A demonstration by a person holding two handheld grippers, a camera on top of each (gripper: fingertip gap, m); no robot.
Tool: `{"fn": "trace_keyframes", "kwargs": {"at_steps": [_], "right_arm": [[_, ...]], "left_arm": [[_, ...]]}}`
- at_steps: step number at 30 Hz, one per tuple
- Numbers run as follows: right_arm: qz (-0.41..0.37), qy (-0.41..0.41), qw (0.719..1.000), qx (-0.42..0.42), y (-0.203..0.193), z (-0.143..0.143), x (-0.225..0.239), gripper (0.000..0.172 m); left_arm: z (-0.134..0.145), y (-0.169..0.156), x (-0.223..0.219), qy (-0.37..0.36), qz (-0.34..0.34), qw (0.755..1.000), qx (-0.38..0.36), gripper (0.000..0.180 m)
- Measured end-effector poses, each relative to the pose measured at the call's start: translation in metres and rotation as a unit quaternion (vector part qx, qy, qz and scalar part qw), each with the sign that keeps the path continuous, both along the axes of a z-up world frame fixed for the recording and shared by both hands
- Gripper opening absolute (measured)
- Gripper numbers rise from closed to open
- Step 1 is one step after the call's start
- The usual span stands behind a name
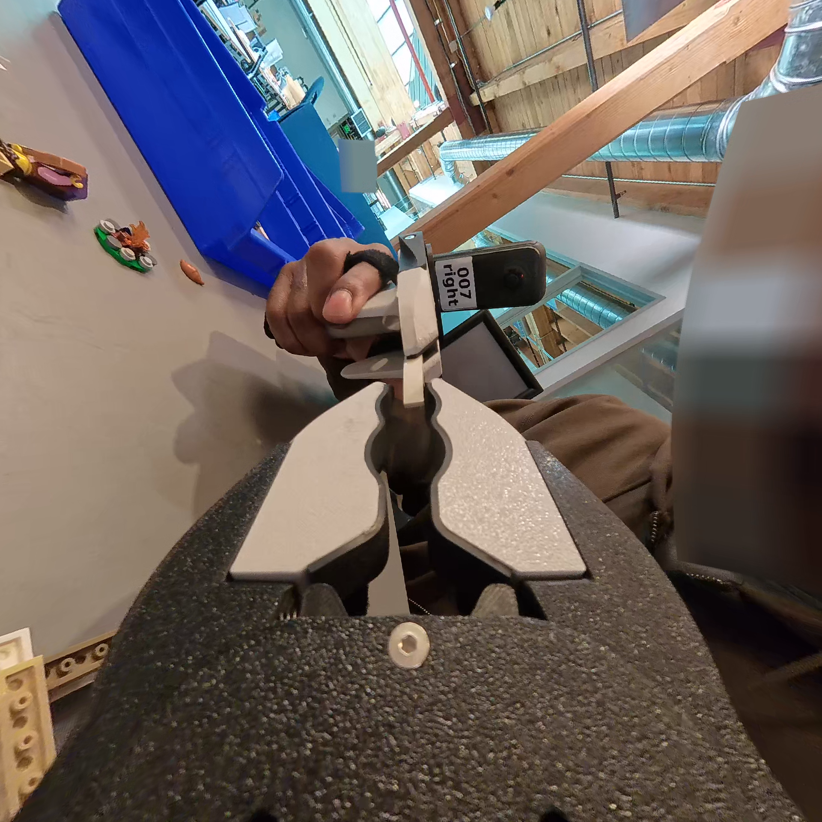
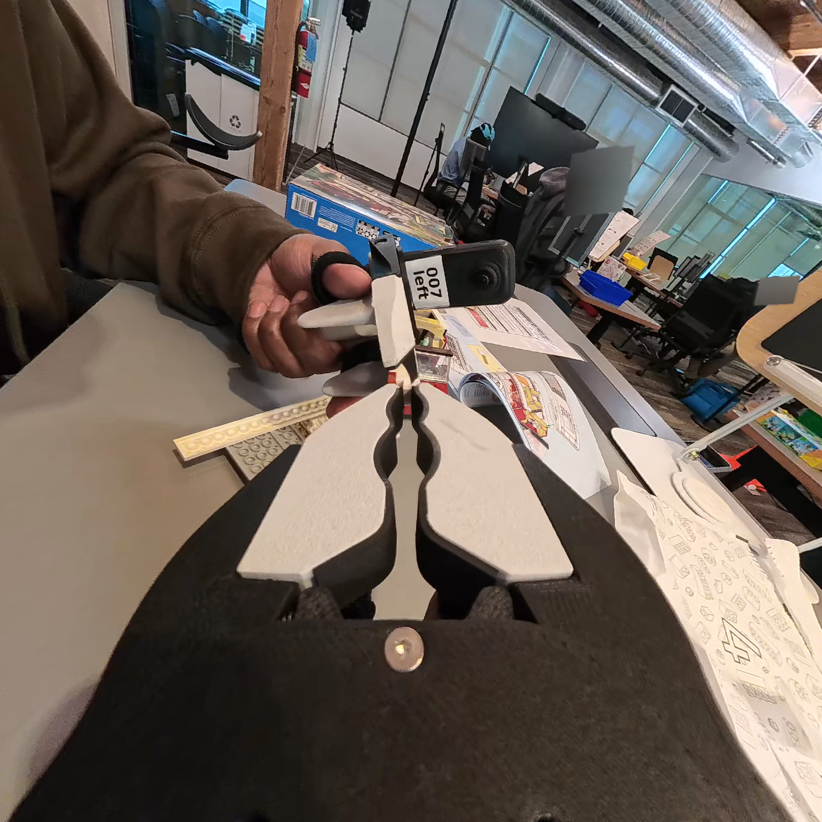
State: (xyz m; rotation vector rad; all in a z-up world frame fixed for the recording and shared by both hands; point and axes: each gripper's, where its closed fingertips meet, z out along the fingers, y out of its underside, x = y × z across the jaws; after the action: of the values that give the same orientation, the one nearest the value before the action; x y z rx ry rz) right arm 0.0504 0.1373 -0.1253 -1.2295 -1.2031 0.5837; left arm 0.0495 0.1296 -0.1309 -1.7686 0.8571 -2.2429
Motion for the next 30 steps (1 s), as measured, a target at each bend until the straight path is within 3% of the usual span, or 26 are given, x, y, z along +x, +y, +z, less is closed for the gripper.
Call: {"fn": "trace_keyframes", "kwargs": {"at_steps": [8, 13, 16, 19, 23, 27, 30], "right_arm": [[0.008, -0.003, 1.0, -0.002, -0.002, -0.001, 0.001, 0.003], [-0.025, 0.012, 0.999, -0.03, 0.009, 0.0, 0.003, 0.007], [-0.05, 0.034, 0.994, -0.092, 0.021, -0.003, 0.006, 0.015], [-0.05, 0.073, 0.98, -0.177, 0.026, -0.007, 0.0, 0.018], [-0.001, 0.151, 0.947, -0.283, 0.021, -0.002, -0.008, 0.019], [0.017, 0.204, 0.919, -0.337, 0.023, 0.003, -0.004, 0.018], [0.014, 0.198, 0.918, -0.344, 0.023, 0.0, -0.005, 0.018]], "left_arm": [[0.001, -0.004, 0.0, -0.006, -0.01, 1.0, -0.004, 0.009], [0.004, 0.009, -0.001, -0.021, 0.04, 0.999, 0.016, 0.008], [0.011, 0.022, -0.004, -0.041, 0.09, 0.994, 0.037, 0.008], [0.012, 0.028, -0.006, -0.037, 0.131, 0.985, 0.103, 0.008], [0.01, 0.029, -0.005, -0.02, 0.155, 0.967, 0.199, 0.008], [0.007, 0.029, -0.005, -0.021, 0.153, 0.965, 0.212, 0.008], [0.007, 0.027, -0.004, -0.025, 0.15, 0.964, 0.216, 0.008]]}}
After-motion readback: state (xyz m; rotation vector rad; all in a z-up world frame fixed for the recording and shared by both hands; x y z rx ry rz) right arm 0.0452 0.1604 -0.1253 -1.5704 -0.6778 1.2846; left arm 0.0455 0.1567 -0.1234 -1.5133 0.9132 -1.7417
